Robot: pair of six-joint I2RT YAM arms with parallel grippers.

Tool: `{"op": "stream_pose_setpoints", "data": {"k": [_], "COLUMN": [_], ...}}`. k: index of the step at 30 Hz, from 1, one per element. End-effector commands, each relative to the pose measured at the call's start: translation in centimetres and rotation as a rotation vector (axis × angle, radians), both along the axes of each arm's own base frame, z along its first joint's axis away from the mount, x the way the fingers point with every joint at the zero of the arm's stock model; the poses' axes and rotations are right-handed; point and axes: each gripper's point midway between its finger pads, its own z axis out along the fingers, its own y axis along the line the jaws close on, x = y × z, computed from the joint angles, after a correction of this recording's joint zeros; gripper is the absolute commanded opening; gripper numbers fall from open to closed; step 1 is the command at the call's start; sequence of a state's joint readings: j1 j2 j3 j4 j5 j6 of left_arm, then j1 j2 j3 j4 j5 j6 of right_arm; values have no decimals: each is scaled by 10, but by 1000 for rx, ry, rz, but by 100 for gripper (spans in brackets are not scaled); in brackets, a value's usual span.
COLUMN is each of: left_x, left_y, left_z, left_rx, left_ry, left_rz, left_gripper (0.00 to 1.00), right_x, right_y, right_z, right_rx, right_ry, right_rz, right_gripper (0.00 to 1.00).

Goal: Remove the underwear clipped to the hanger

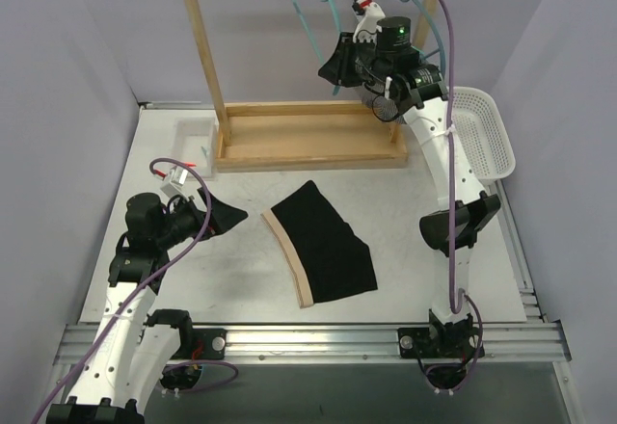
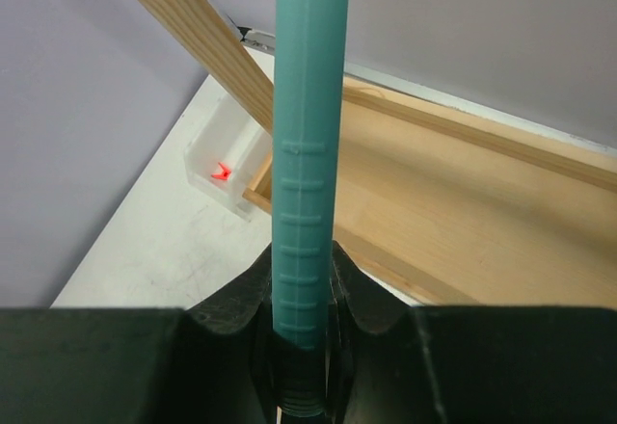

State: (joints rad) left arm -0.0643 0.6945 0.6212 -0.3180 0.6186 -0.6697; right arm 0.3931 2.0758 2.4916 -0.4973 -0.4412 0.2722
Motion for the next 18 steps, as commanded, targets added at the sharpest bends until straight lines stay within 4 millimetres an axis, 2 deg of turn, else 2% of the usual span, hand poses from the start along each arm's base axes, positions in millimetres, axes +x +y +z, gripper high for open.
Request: {"op": "stream_pose_setpoints", "data": {"k": [1,6,7,10,18], "left_x": [0,0,0,0,1], "left_y": [-2,-2,-3,-2,-2], "left_z": [16,16,16,19,23], "left_rx": [-7,-11,-10,-12,-11], "left_ry": [-49,-43,-42,-47,-51], "left_rz": [-18,-20,-22,-20,-18], "left_gripper": [94,94,94,94,94], "right_x": [-7,1,0,-2,6], "right_y": [1,-9,-10,-10,-19], "right_z": [20,34,44,53,46], "right_rx": [40,75,90,108,175], "right_ry": [-41,-59,-78,-95,-35], "right_rz": [33,4,5,22,86], "right_gripper": [0,0,0,0,0]}}
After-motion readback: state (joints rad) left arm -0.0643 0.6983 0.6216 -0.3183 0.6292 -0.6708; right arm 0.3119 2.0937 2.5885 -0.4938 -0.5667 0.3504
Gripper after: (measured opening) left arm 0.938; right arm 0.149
